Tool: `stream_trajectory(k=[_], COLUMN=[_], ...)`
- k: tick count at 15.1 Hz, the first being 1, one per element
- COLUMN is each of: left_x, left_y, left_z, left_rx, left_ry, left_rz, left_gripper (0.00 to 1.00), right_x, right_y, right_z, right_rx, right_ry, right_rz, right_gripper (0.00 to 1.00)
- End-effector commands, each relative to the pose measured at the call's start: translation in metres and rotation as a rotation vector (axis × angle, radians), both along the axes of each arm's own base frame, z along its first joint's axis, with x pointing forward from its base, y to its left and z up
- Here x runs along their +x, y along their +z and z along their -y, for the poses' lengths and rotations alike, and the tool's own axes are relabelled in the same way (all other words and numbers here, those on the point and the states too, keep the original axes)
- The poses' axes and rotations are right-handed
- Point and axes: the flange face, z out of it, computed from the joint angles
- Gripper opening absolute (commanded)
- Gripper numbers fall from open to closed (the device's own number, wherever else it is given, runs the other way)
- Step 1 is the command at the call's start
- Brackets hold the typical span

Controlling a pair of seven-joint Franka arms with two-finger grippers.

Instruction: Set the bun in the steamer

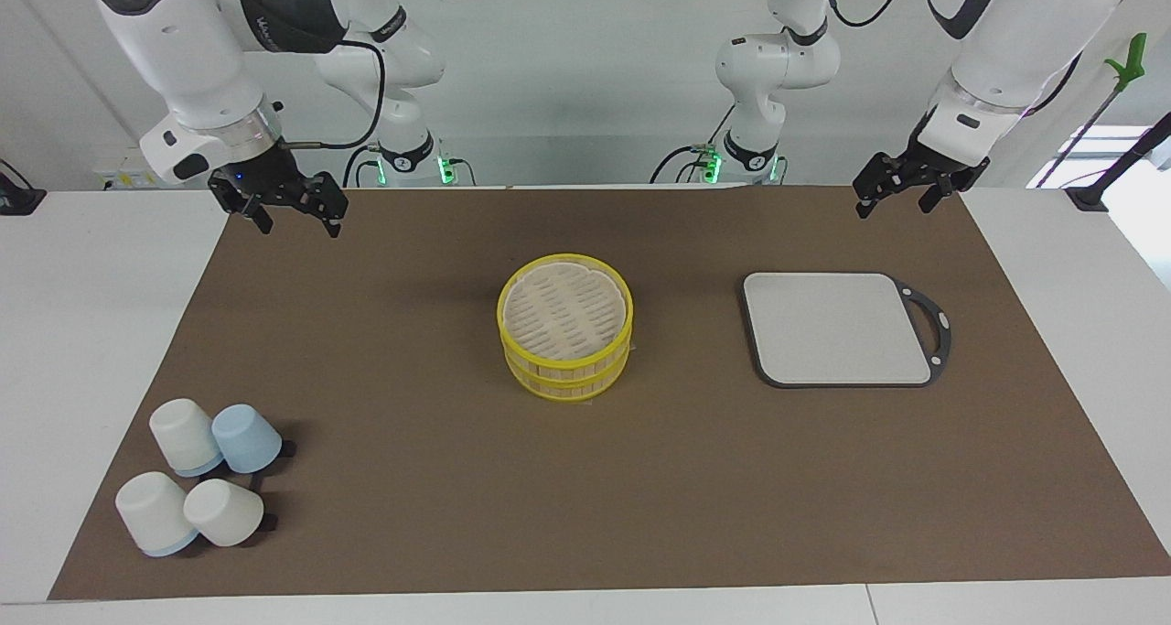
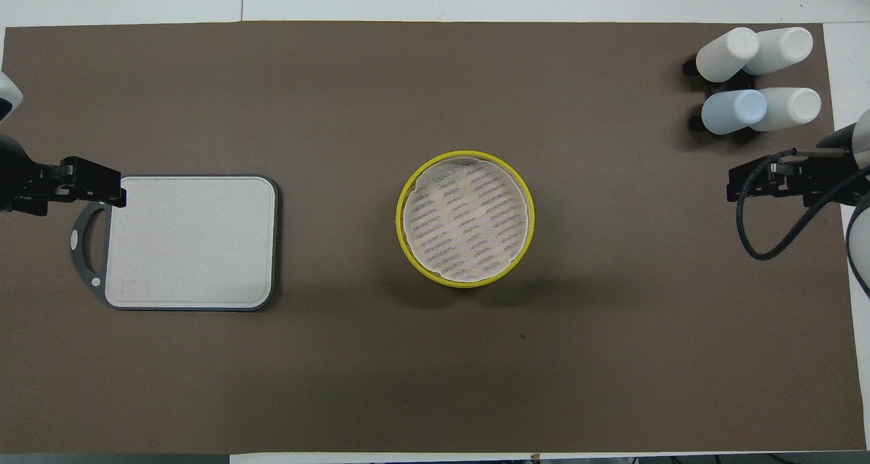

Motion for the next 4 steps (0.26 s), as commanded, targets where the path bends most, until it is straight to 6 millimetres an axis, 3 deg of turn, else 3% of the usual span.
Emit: stream_trajectory(k=[1,4], left_x=[0.0008,0.0002], left_y=[0.0076,0.0075], left_z=[-0.0014,0.0029], left_rx=[0.001,0.000], left_ry=[-0.007,-0.011], left_rz=[0.010,0.009], left_gripper=[1.00,1.00], right_x=[-0.0058,-0.0051], right_y=[0.0022,0.0027], right_z=[0.0039,0.0047], right_rx=[0.008,0.008], right_ry=[0.015,0.014], right_rz=[-0.002,0.004], right_gripper=[1.00,1.00])
